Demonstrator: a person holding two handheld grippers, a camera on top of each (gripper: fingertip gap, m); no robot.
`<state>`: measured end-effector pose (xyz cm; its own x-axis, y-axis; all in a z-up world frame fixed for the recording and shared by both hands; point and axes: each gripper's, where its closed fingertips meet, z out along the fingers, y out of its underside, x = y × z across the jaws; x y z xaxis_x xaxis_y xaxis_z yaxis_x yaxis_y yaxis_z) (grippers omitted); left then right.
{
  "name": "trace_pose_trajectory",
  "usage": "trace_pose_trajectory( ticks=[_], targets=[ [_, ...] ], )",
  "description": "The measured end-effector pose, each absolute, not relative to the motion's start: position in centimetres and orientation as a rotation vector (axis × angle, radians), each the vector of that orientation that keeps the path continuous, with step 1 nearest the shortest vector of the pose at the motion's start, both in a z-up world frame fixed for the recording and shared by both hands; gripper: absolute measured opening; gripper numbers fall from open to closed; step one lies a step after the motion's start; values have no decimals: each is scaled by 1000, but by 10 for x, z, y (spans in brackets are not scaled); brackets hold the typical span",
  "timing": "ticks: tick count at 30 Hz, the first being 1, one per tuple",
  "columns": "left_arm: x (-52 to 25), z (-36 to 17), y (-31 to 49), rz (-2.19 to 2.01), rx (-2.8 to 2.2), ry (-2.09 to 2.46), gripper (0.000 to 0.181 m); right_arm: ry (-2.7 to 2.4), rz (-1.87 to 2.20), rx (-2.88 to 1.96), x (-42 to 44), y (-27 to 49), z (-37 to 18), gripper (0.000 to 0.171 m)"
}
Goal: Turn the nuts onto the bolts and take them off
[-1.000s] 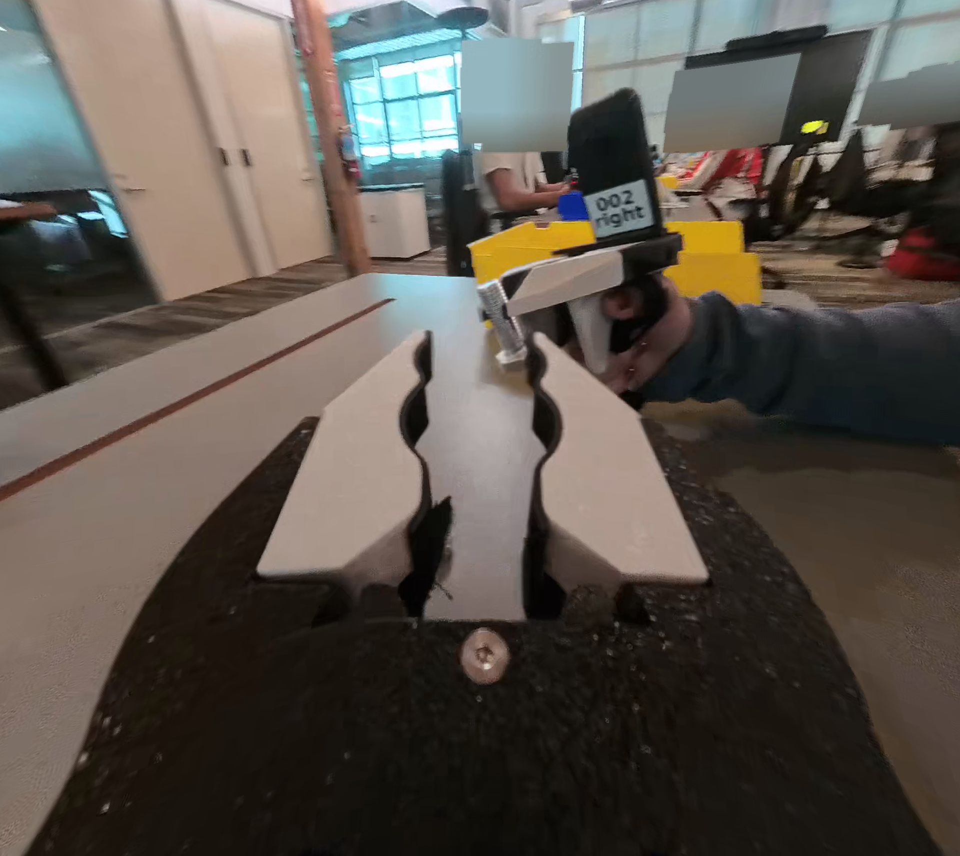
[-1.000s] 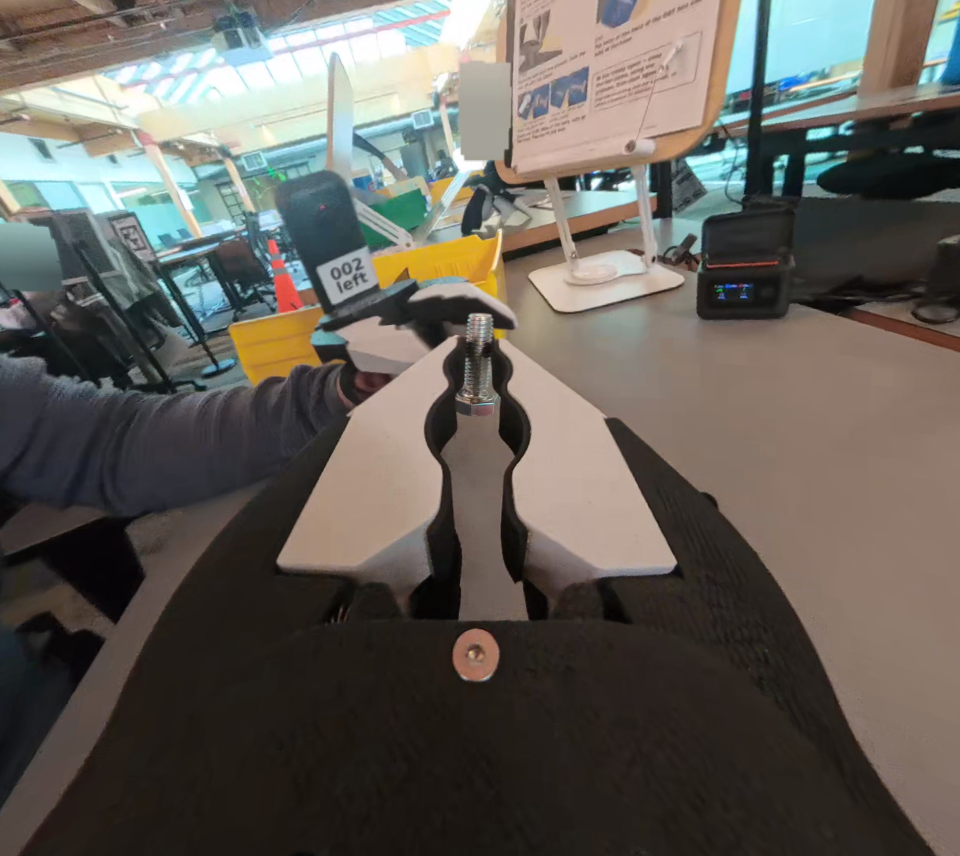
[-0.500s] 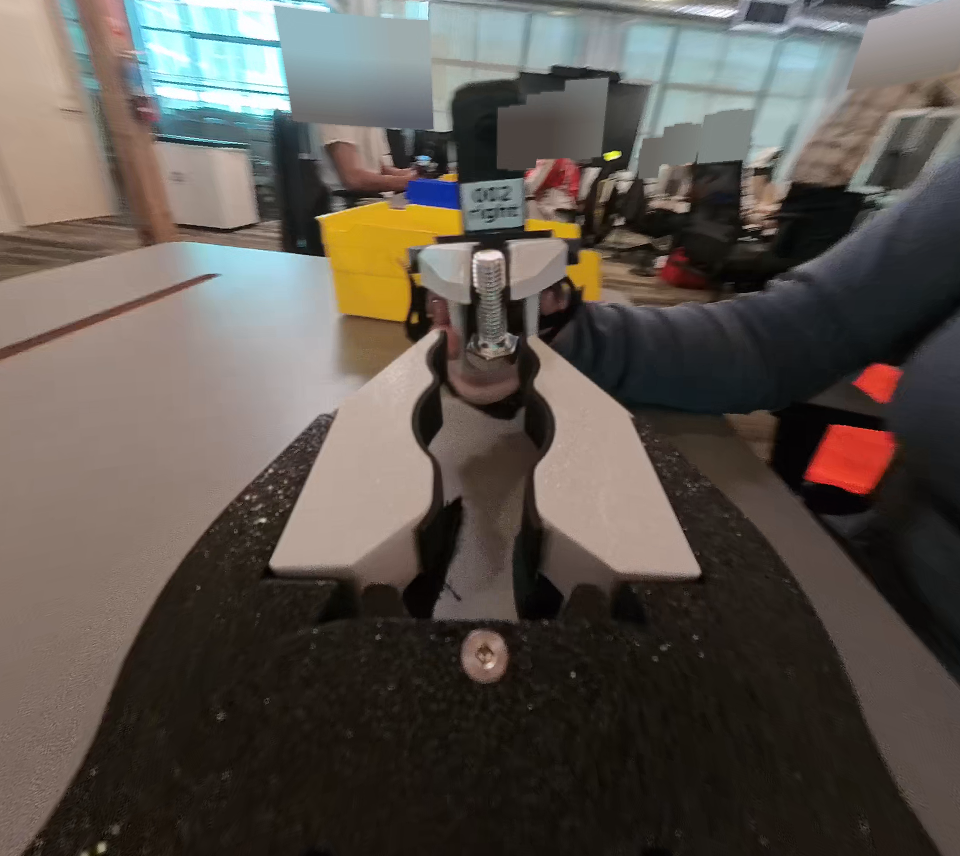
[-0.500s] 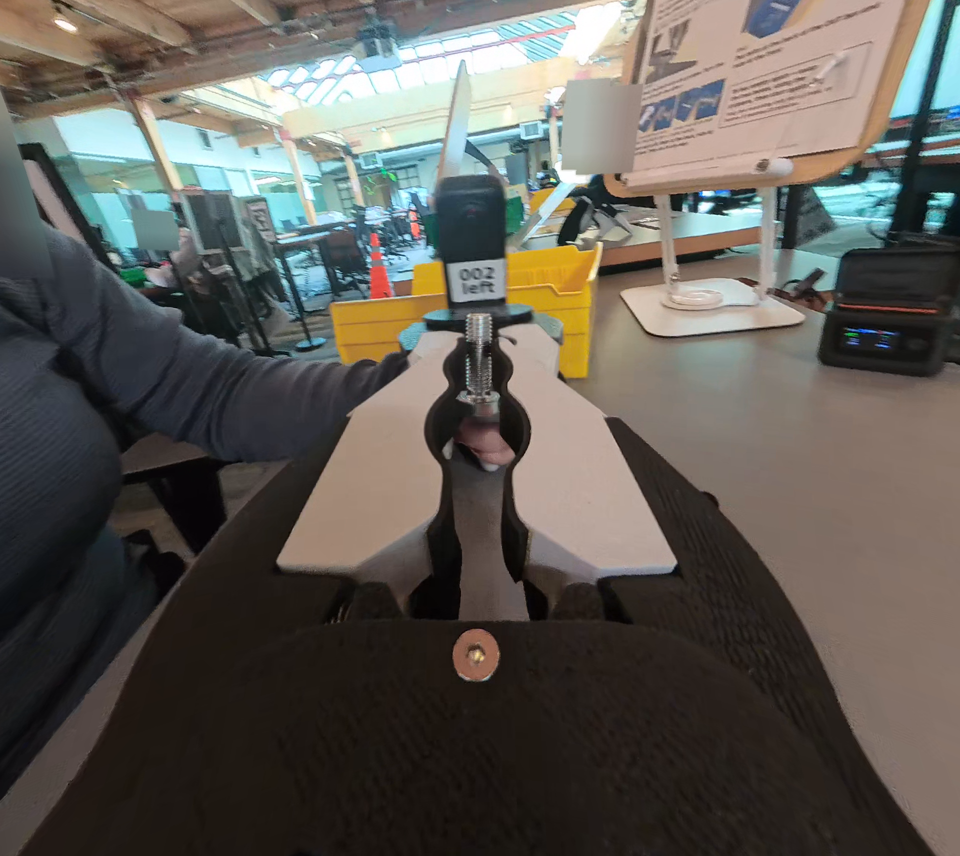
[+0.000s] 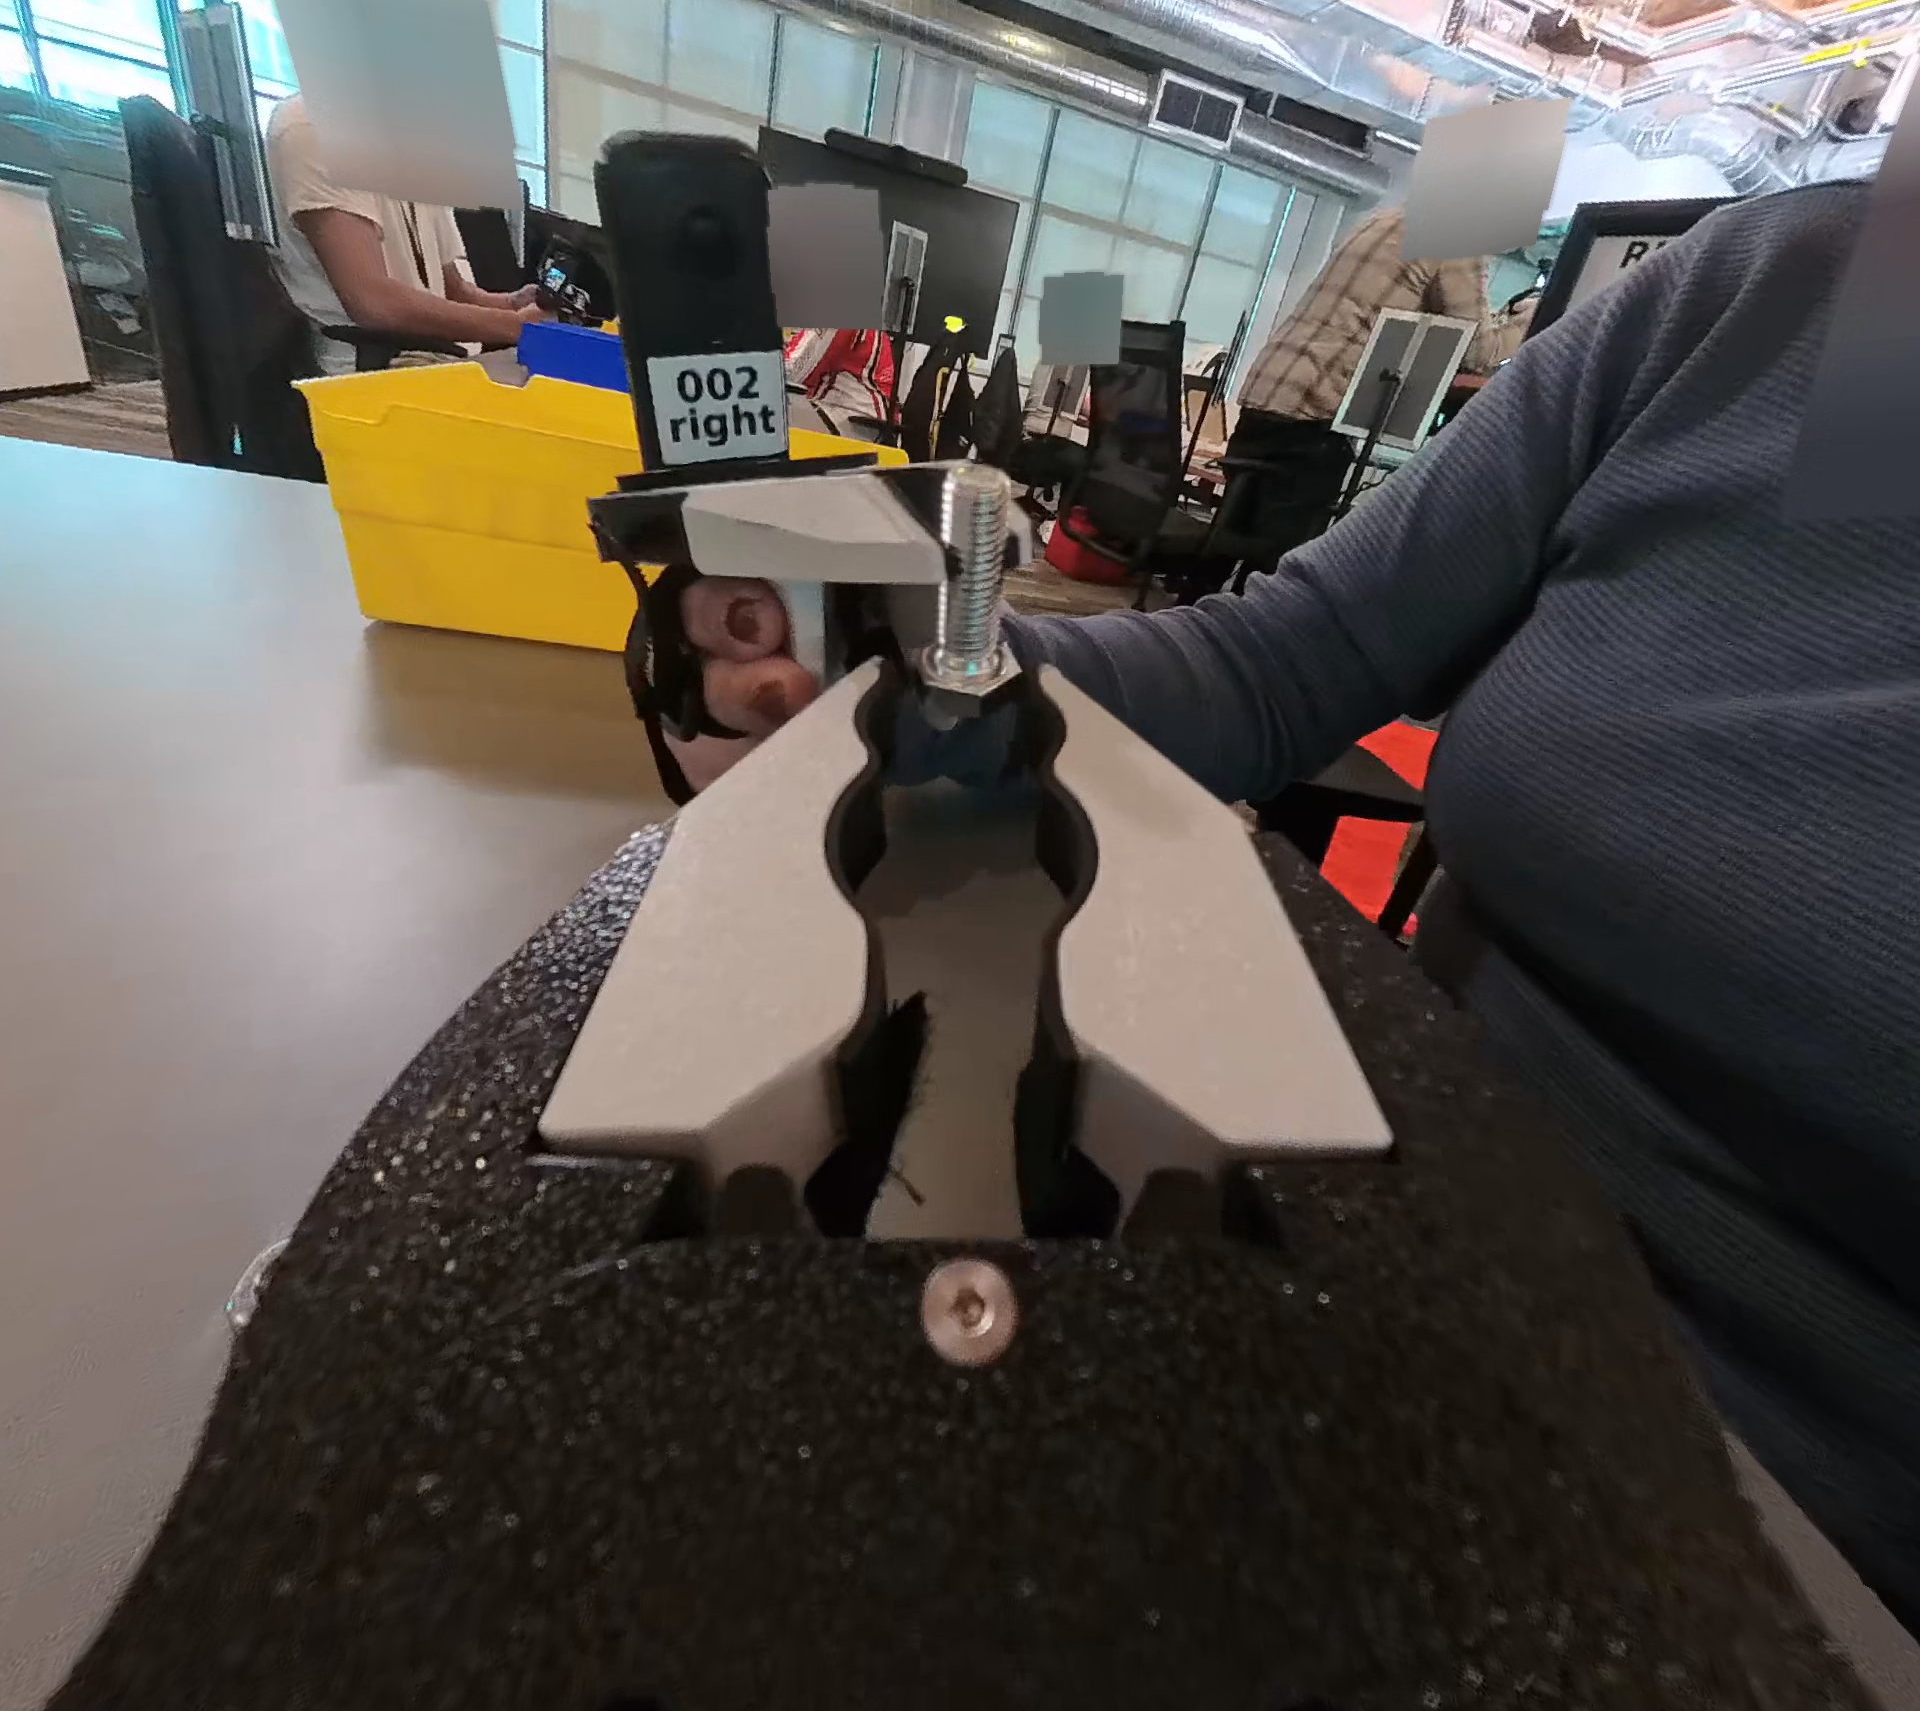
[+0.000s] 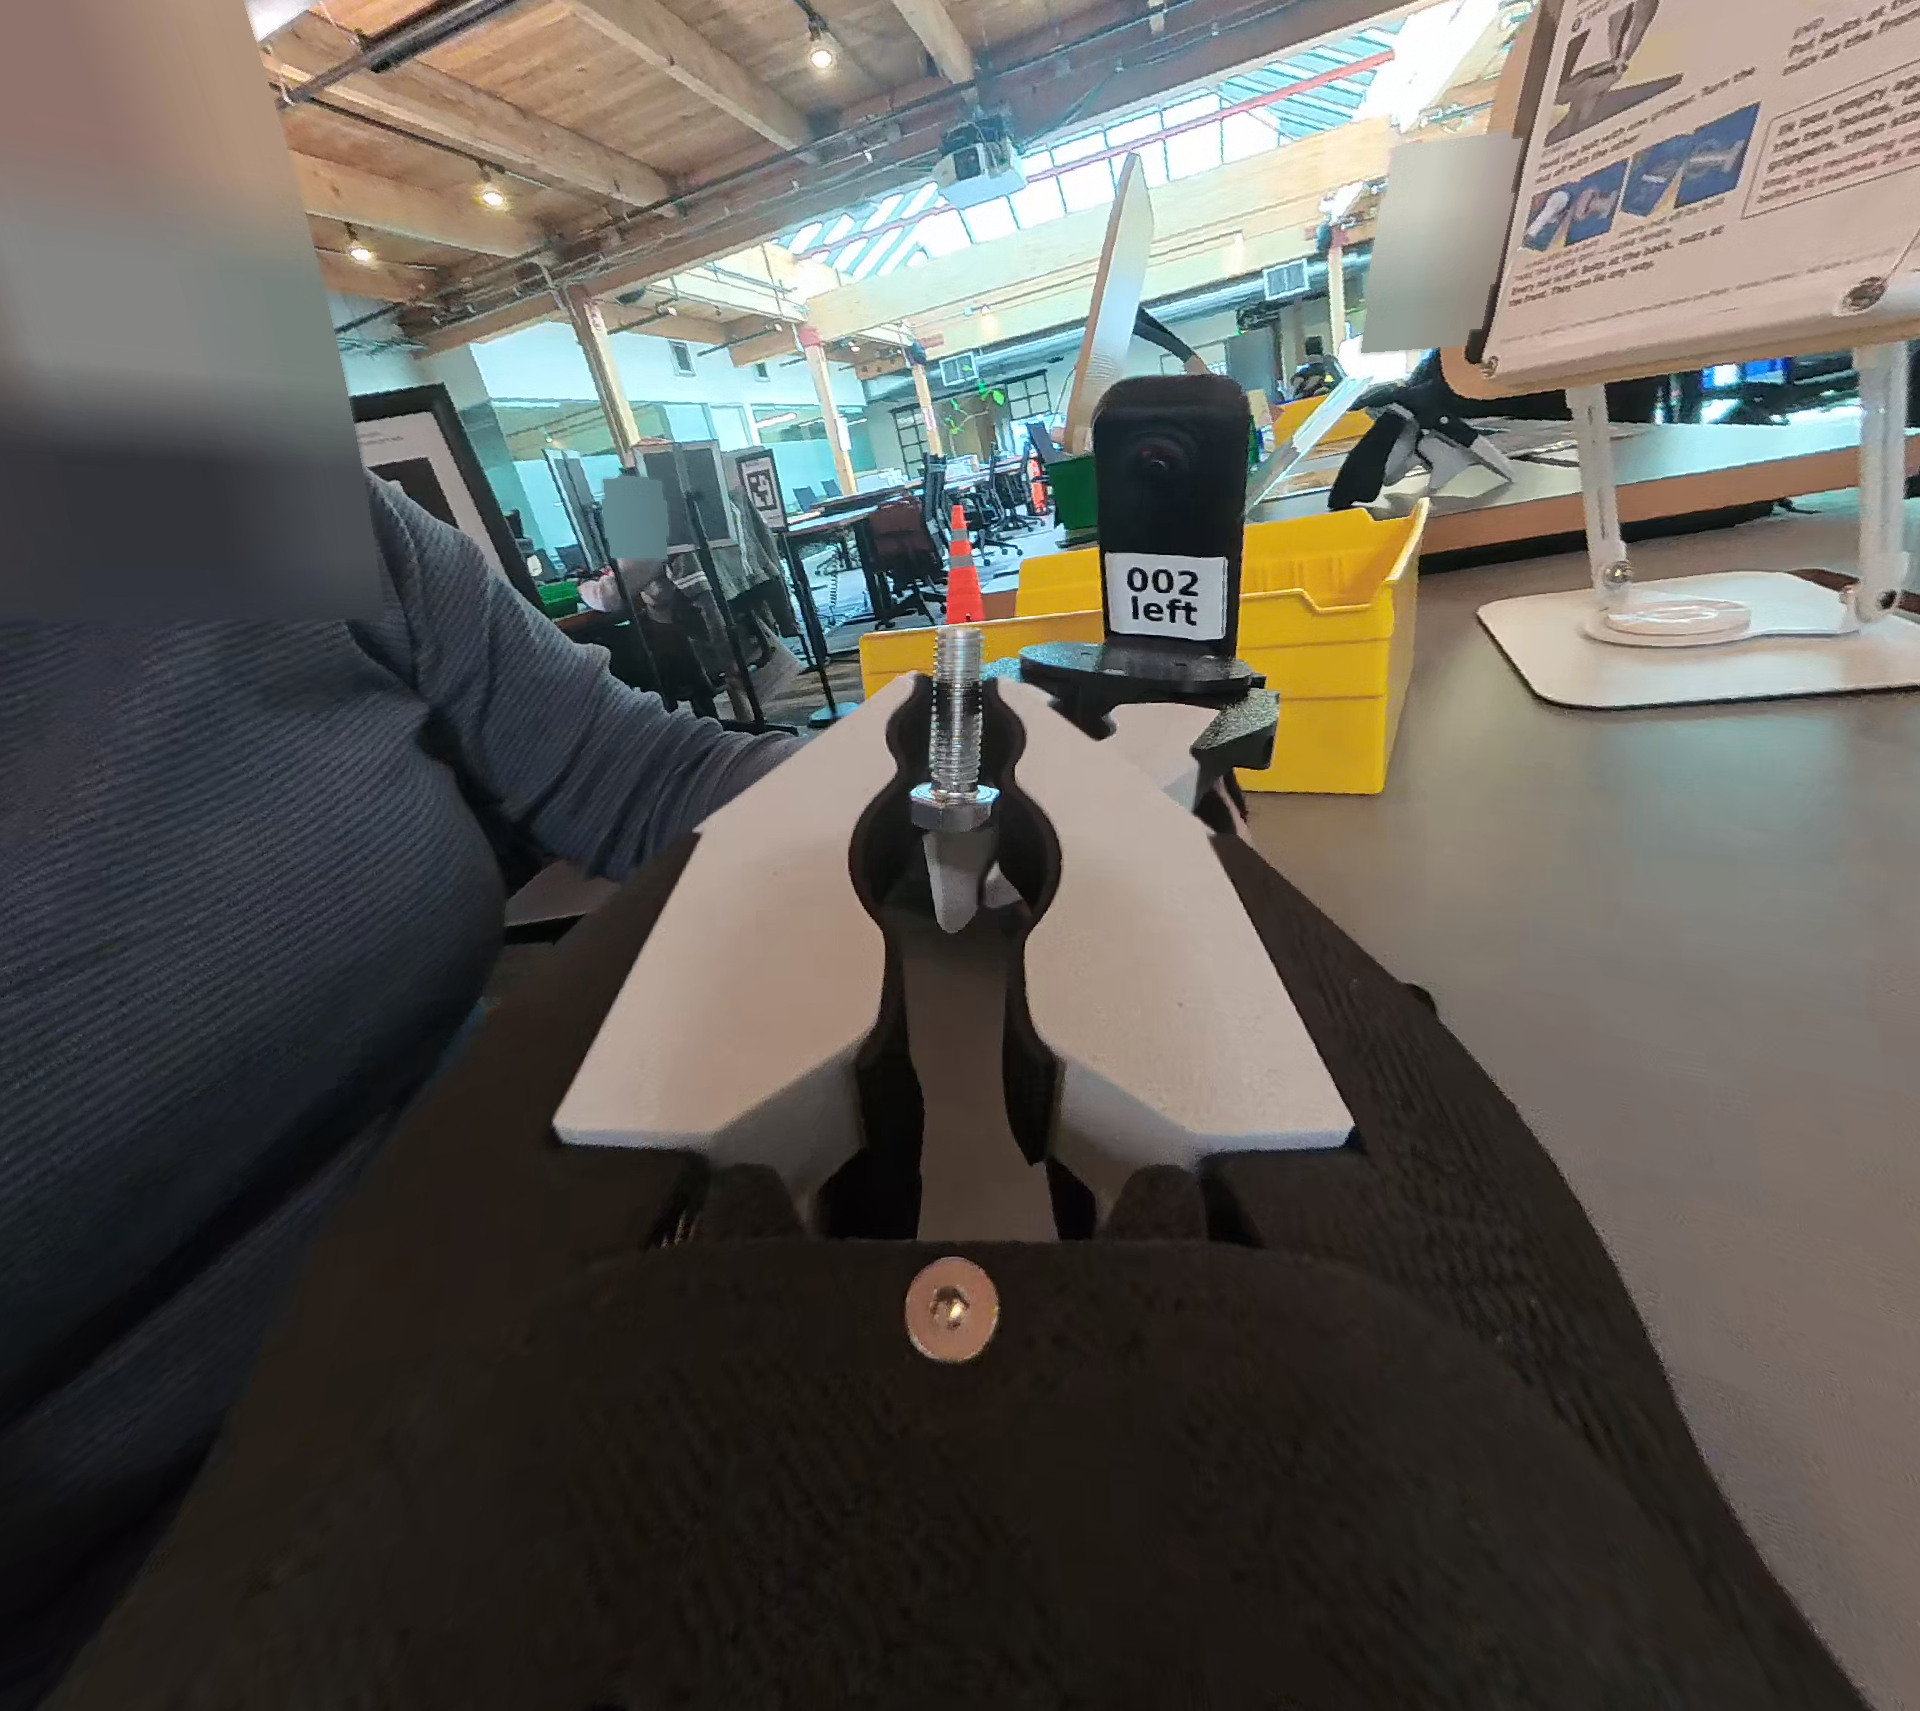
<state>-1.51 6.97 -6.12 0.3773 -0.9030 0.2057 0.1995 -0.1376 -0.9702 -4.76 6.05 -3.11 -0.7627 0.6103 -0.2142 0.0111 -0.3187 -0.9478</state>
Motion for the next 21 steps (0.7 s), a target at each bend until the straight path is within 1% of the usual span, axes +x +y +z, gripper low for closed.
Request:
trace_pose_trajectory(
  ticks=[2, 8, 11, 13, 14, 17, 21],
  targets=[
    [-15, -61, 69, -1092, -1368, 707, 17, -1539, 2135, -789, -47, 60, -31, 8],
    [-16, -58, 69, -998, -1347, 732, 16, -1531, 2140, -774, -45, 60, -28, 8],
    [-29, -60, 85, -809, -1387, 678, 16, -1472, 2063, -816, -52, 71, -28, 10],
    [-45, -67, 98, -620, -1454, 649, 16, -1439, 1920, -866, -59, 81, -28, 31],
    [-51, -71, 102, -530, -1479, 653, 16, -1447, 1831, -883, -61, 84, -30, 34],
    [-57, -77, 106, -400, -1511, 686, 16, -1536, 1581, -896, -64, 88, -41, 30],
    [-53, -84, 106, -386, -1535, 725, 16, -1592, 1497, -908, -63, 87, -48, 23]
  ],
)
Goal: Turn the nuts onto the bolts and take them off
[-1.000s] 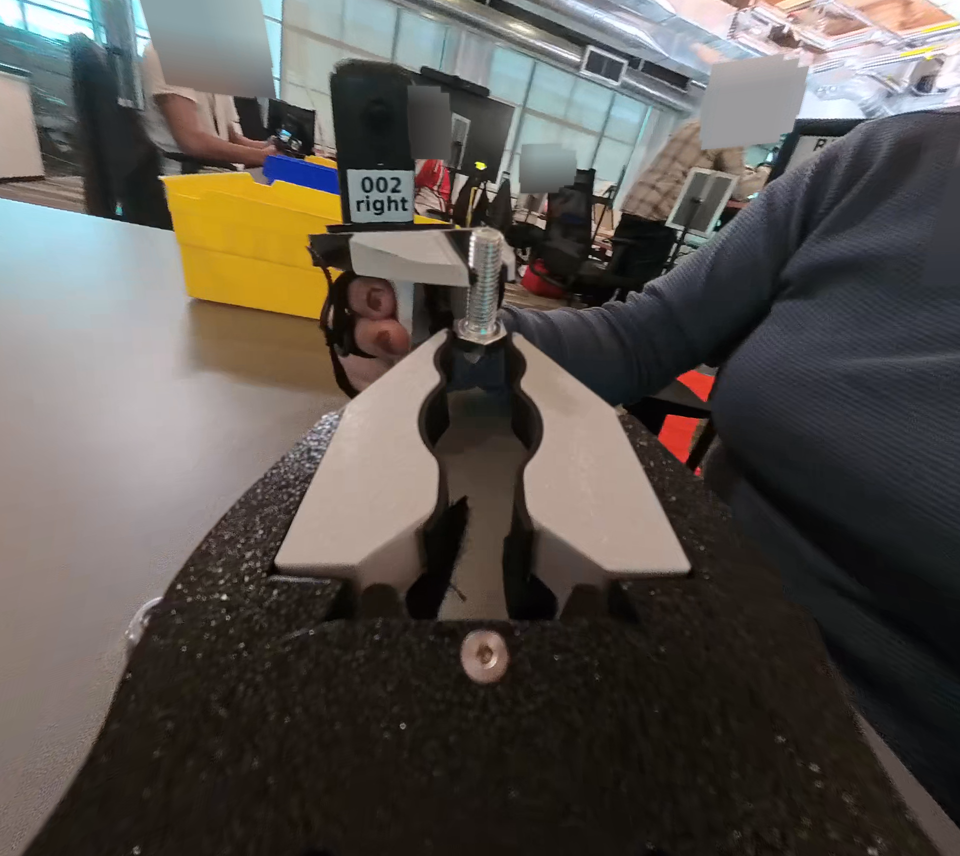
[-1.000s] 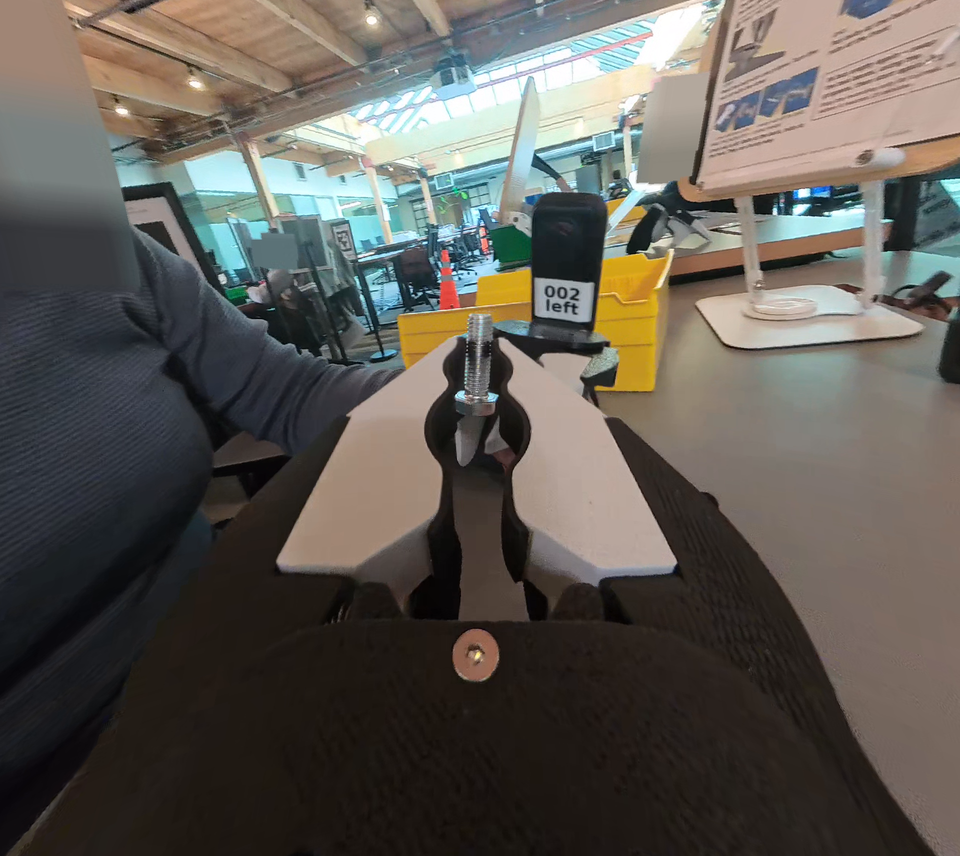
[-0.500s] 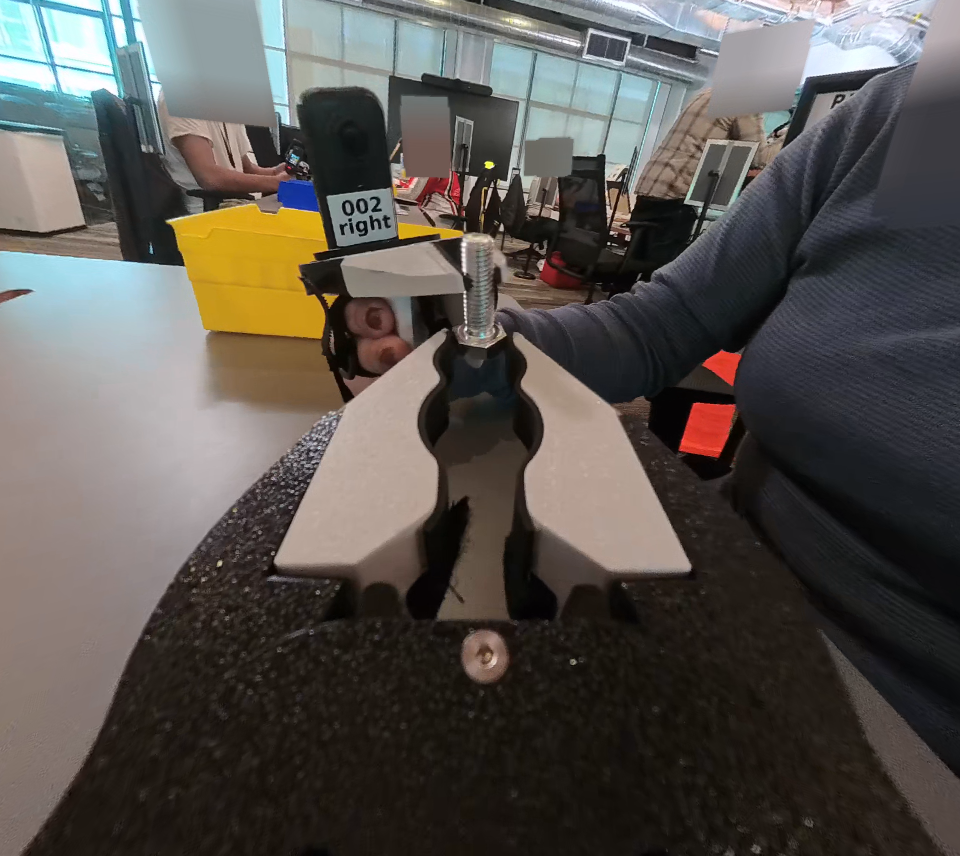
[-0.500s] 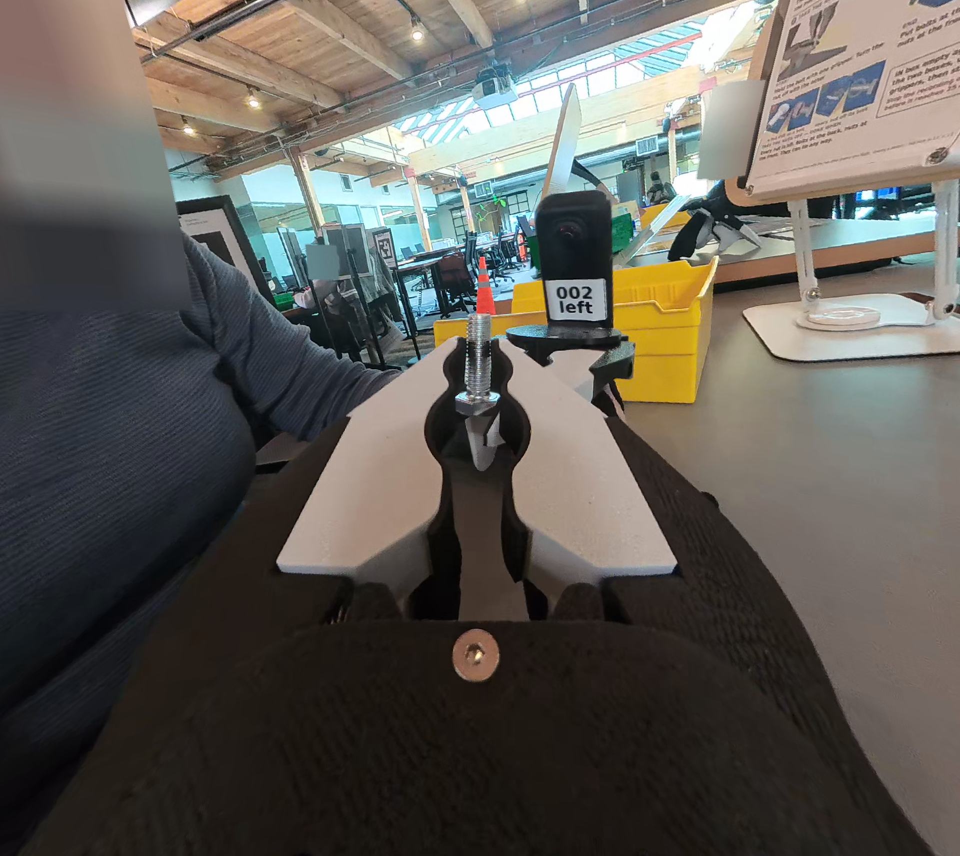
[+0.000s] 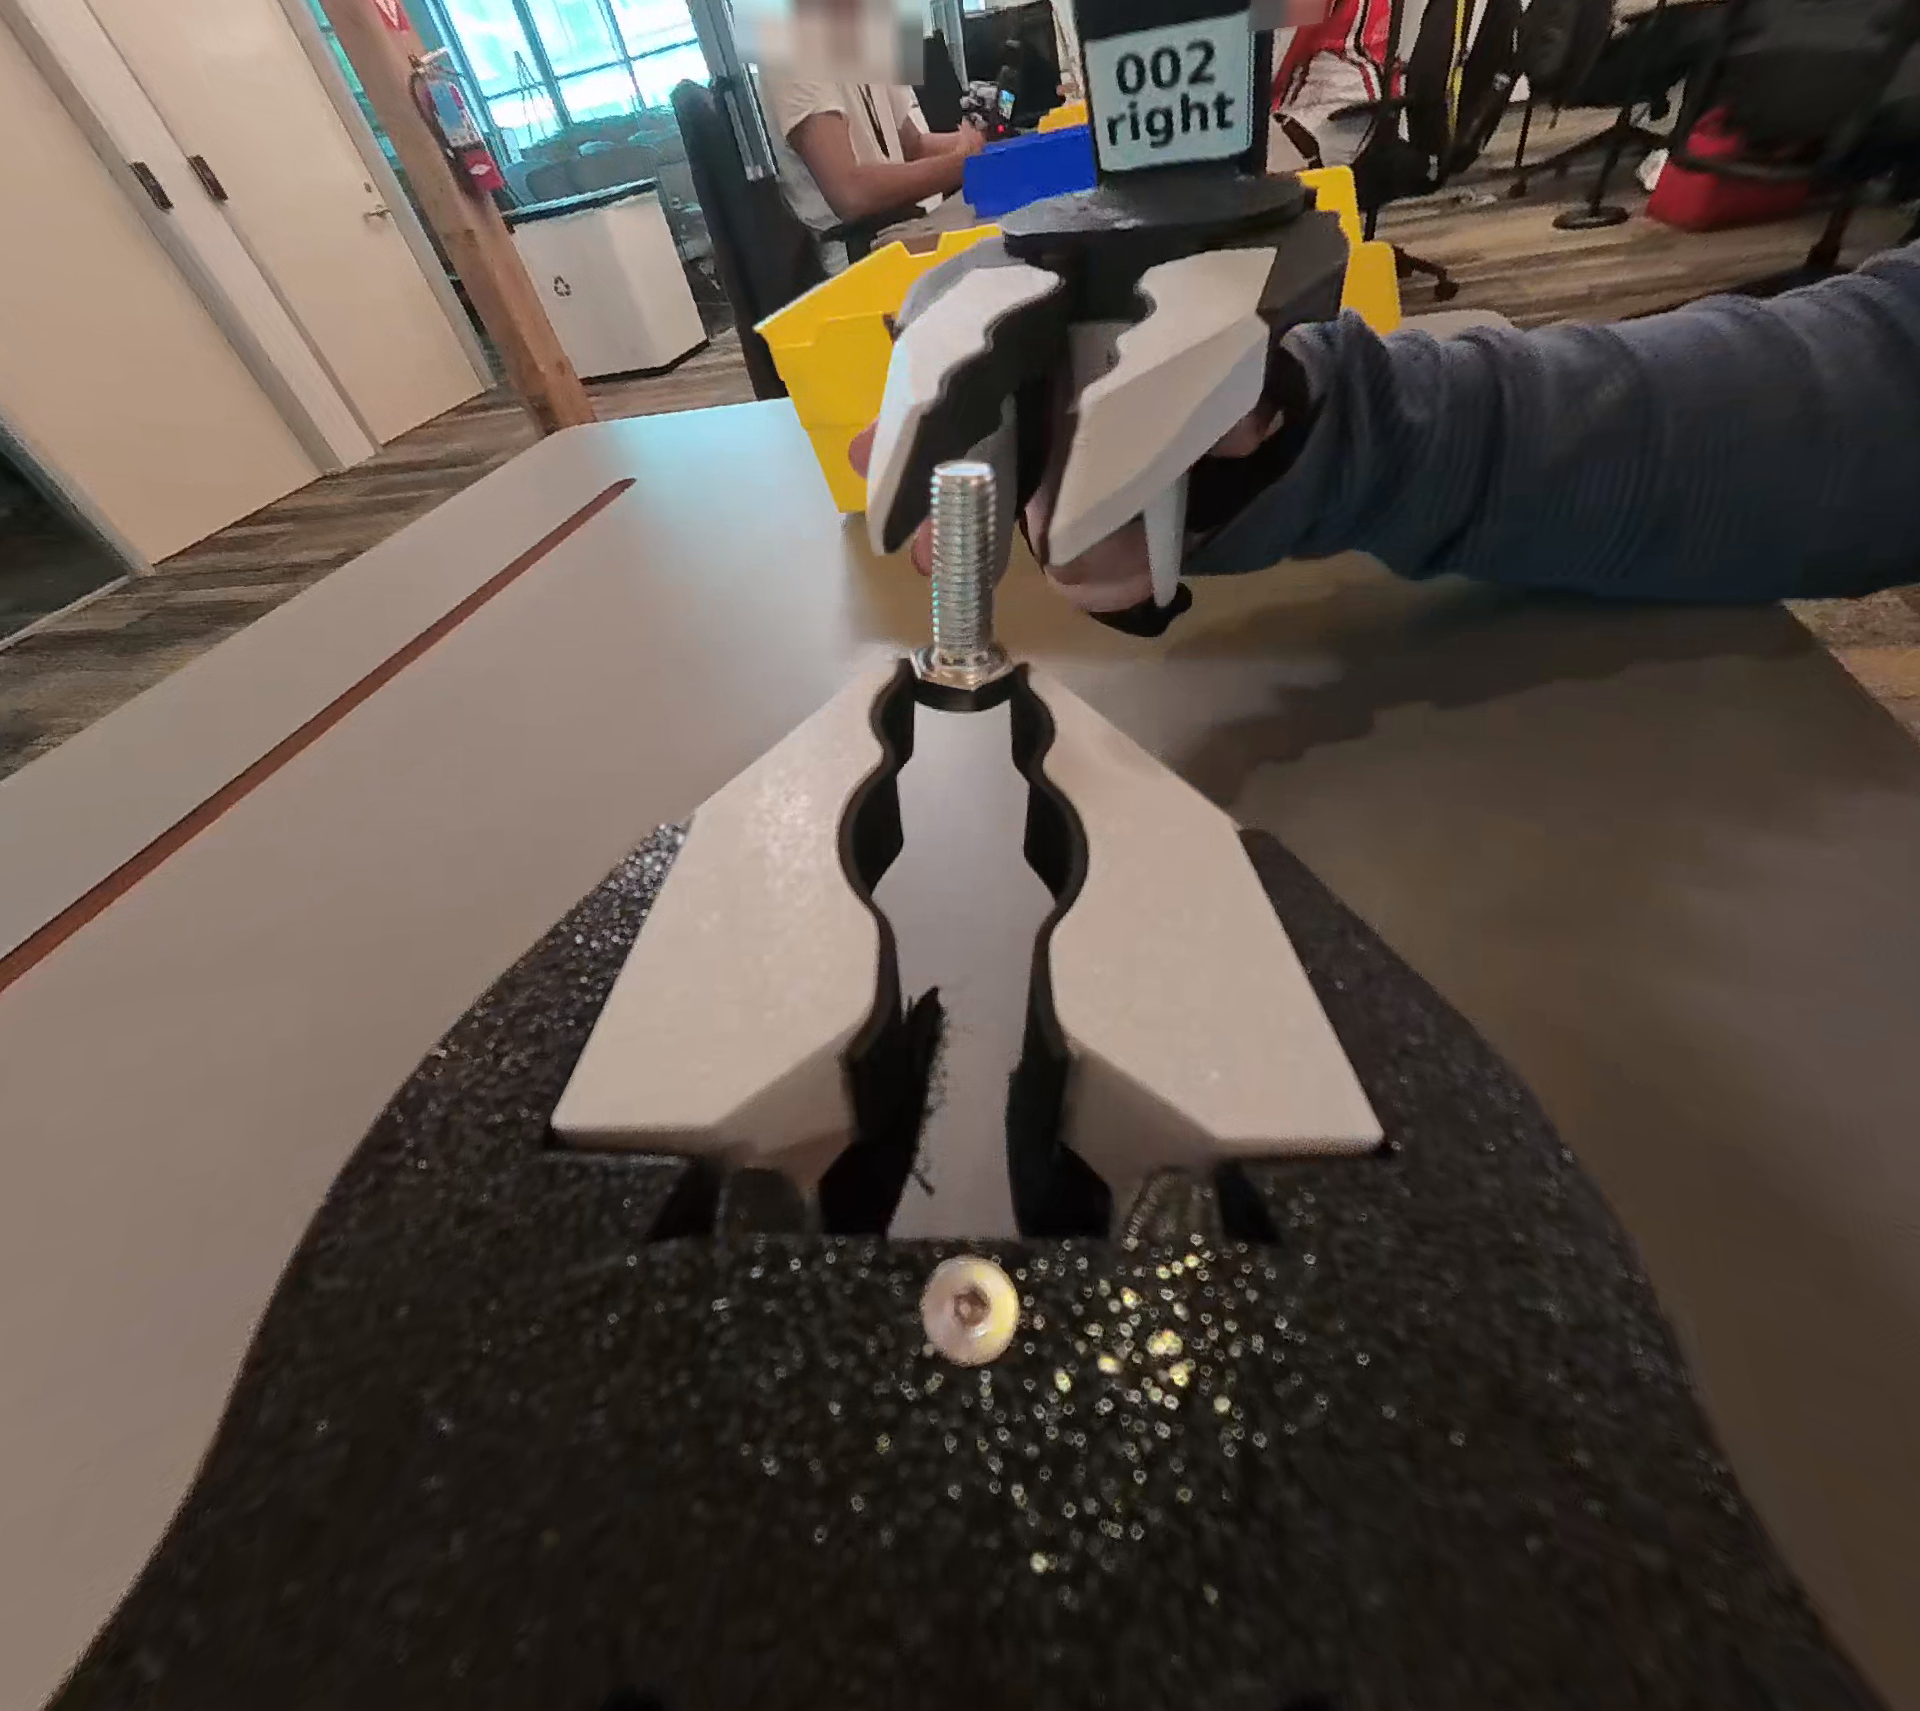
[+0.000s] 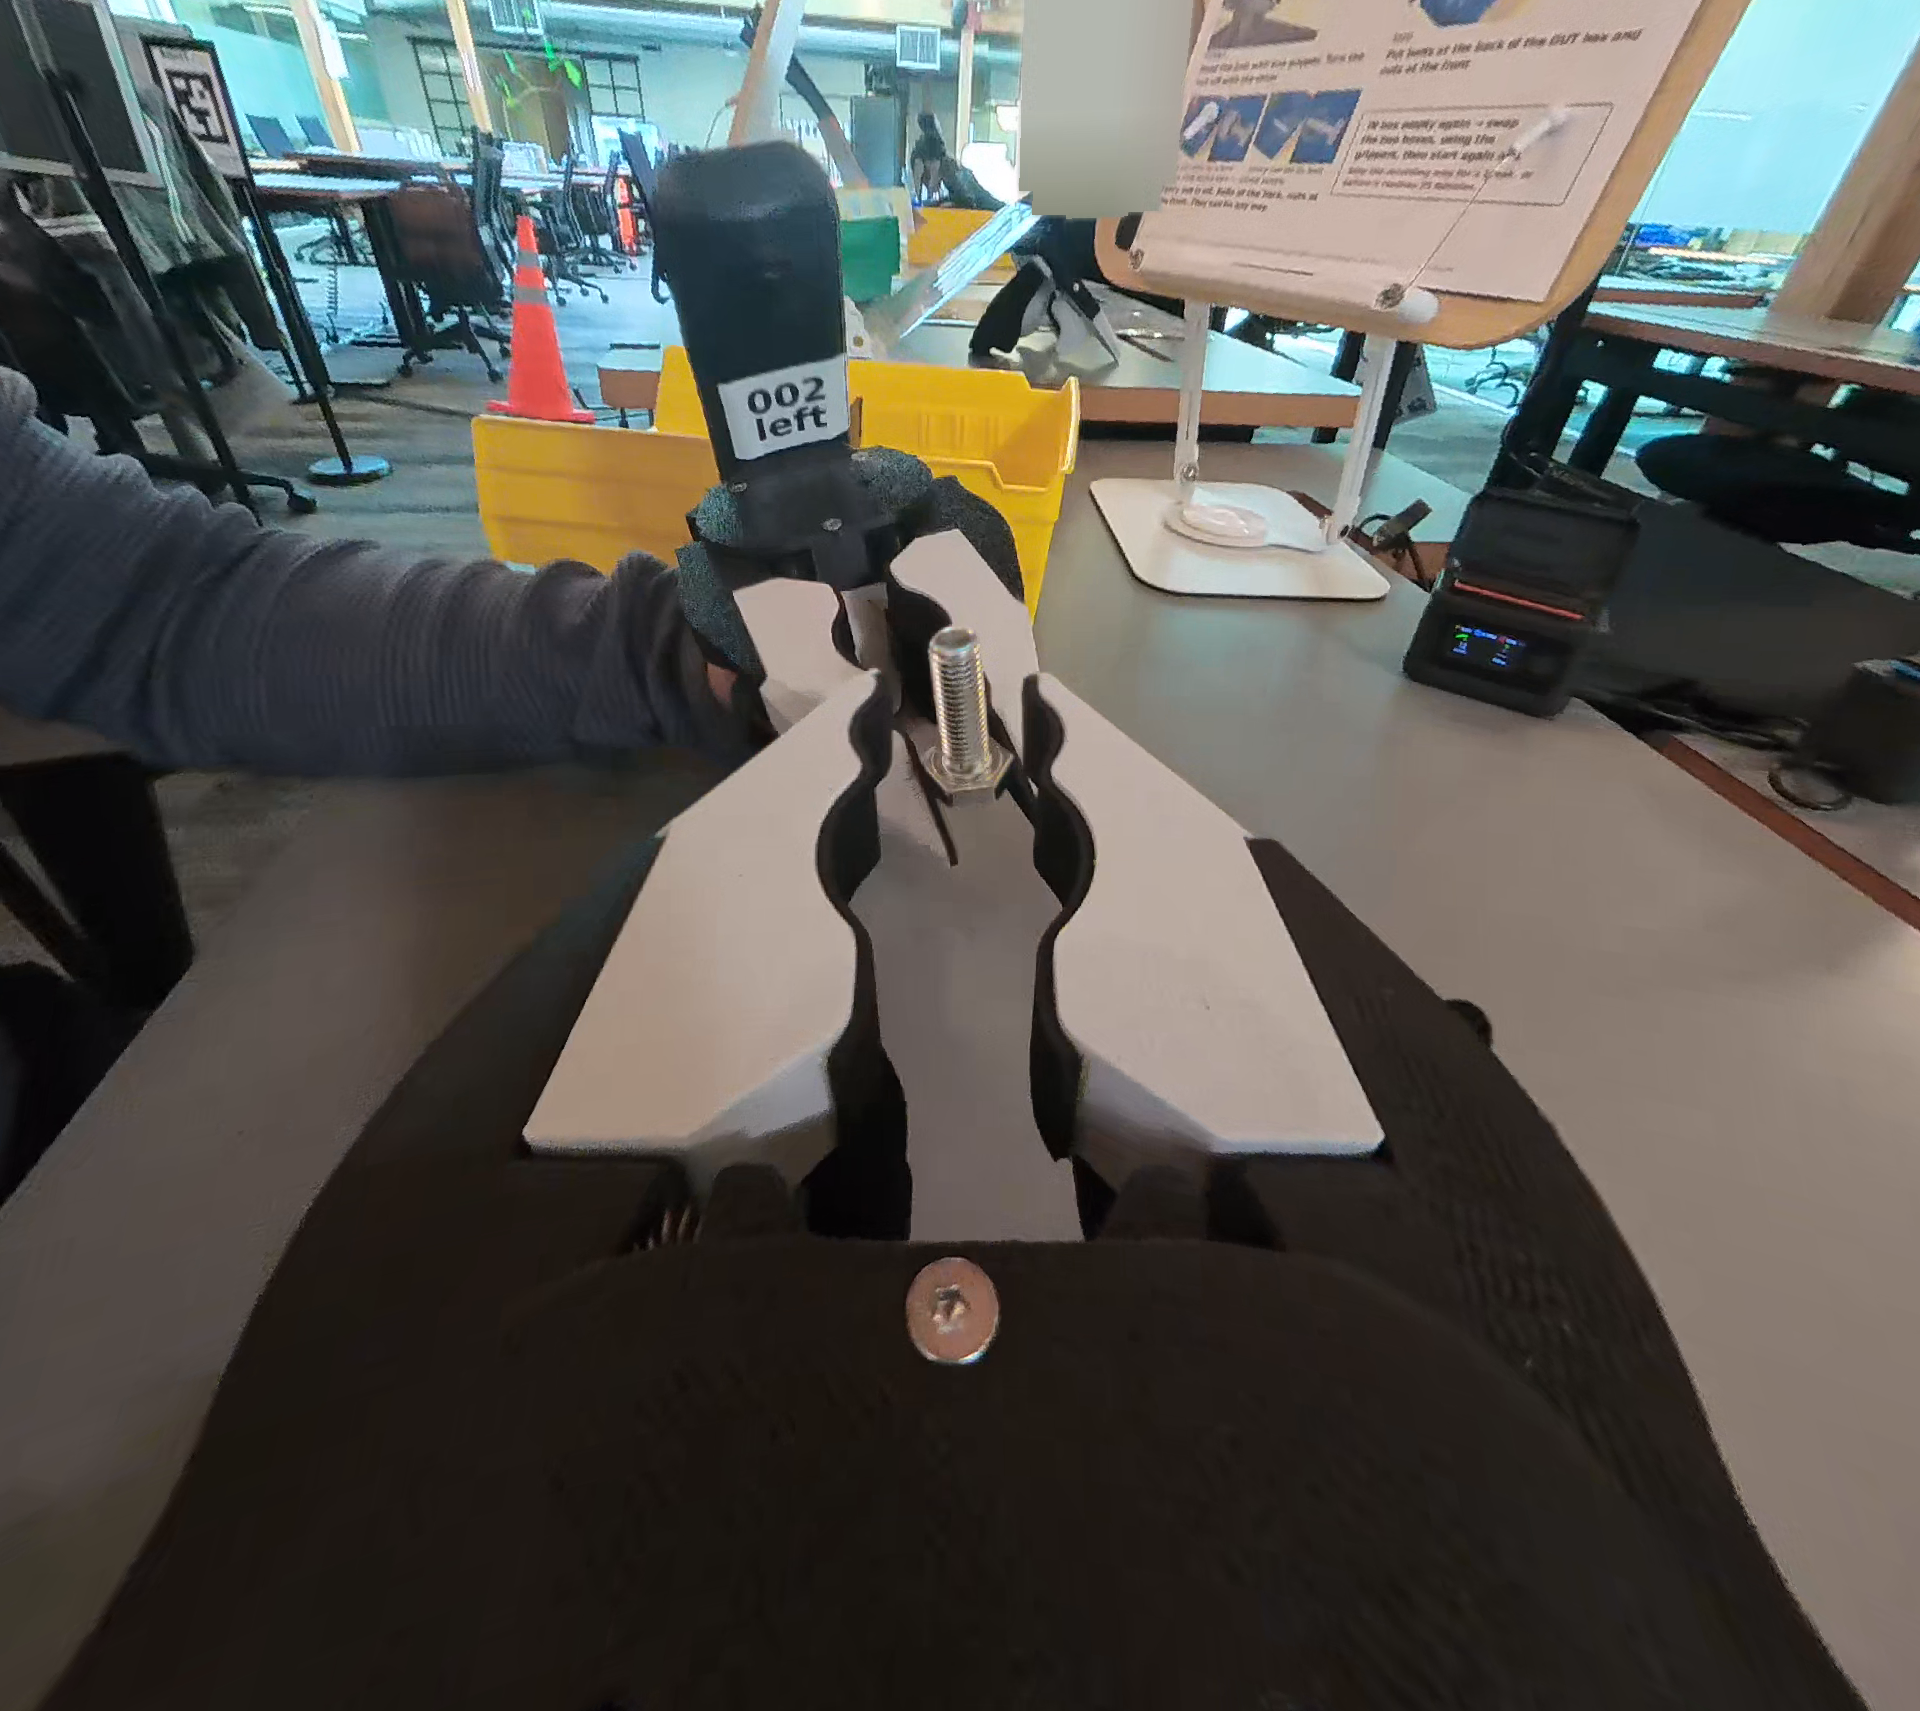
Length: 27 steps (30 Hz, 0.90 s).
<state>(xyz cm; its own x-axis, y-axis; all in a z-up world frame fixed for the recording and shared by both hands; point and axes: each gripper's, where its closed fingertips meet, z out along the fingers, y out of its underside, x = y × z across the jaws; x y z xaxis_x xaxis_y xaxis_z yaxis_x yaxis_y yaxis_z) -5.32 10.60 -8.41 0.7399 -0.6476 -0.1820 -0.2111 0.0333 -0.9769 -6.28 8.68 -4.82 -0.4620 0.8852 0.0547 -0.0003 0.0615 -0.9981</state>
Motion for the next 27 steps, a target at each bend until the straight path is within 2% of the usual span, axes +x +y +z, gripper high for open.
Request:
trace_pose_trajectory(
  ticks=[4, 10, 13, 19, 27],
  targets=[
    [-49, -87, 106, -378, -1538, 752, 16, -1632, 1466, -902, -63, 83, -55, 10],
    [-36, -78, 94, -563, -1472, 749, 18, -1644, 1615, -847, -51, 77, -49, 7],
    [-28, -71, 87, -714, -1449, 732, 32, -1634, 1767, -809, -41, 71, -42, 7],
    [-19, -68, 75, -875, -1423, 762, 18, -1655, 1846, -780, -34, 65, -40, 8],
    [-10, -58, 57, -1238, -1372, 730, 15, -1688, 1953, -710, -23, 51, -35, 8]
  ],
)
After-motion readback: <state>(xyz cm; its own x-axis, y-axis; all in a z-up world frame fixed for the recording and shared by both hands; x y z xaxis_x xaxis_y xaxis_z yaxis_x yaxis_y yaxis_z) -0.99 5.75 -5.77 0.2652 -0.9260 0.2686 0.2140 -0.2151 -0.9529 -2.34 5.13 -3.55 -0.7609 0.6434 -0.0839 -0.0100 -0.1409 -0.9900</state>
